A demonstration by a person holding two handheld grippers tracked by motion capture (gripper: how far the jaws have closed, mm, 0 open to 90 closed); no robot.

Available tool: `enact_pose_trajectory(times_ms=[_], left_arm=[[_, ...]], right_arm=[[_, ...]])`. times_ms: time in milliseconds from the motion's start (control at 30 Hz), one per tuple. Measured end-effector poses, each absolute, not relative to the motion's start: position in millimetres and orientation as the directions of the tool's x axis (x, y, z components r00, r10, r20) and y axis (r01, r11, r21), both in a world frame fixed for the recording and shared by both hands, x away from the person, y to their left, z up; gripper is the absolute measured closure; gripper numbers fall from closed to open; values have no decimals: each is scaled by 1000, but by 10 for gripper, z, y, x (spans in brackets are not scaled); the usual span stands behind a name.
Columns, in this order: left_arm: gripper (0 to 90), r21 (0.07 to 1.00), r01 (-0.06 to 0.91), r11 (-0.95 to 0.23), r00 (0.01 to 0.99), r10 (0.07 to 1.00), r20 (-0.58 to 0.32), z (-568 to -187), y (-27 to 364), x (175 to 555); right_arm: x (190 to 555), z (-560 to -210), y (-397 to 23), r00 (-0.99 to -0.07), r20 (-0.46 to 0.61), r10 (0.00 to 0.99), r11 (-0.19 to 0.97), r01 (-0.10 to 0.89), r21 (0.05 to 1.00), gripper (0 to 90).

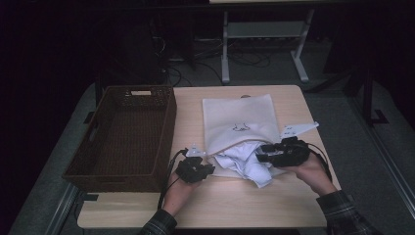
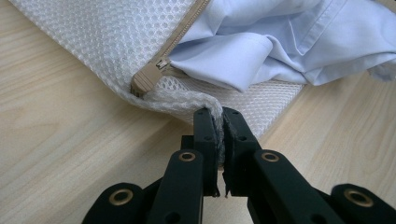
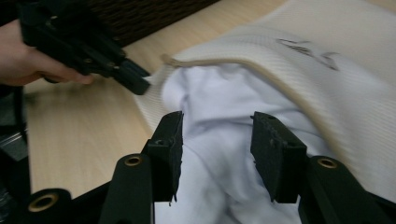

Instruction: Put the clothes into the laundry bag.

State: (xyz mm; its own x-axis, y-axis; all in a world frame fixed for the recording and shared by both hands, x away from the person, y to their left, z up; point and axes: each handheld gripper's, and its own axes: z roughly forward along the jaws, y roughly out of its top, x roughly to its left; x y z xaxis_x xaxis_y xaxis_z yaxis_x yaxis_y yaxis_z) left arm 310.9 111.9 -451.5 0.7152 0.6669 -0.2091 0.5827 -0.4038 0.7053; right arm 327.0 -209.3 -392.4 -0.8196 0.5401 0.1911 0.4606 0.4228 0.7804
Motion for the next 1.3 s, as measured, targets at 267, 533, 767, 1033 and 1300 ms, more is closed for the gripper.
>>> enact_pose_trajectory(times_ms=[267, 533, 767, 1033, 1300], left_arm=[[853, 705, 584, -403, 720, 658, -220, -4522, 1127, 3110], [854, 702, 577, -417, 727, 654, -209, -4514, 1109, 3104], [855, 700, 571, -428, 735, 647, -203, -4518, 1089, 3107], [858, 700, 566, -436, 739, 644, -197, -4508, 1071, 3100], [864, 696, 560, -449, 745, 640, -186, -4484, 1059, 3082]], right_arm=[[3334, -3982, -1658, -852, 180, 491, 478, 437, 762, 507], [3422, -4196, -1327, -855, 159, 494, 567, 456, 686, 565], [3458, -4371, -1118, -859, 89, 504, 659, 449, 603, 644], [3473, -4425, -1083, -865, 58, 499, 680, 432, 592, 821], [3518, -4358, -1133, -851, 88, 518, 637, 452, 624, 835]])
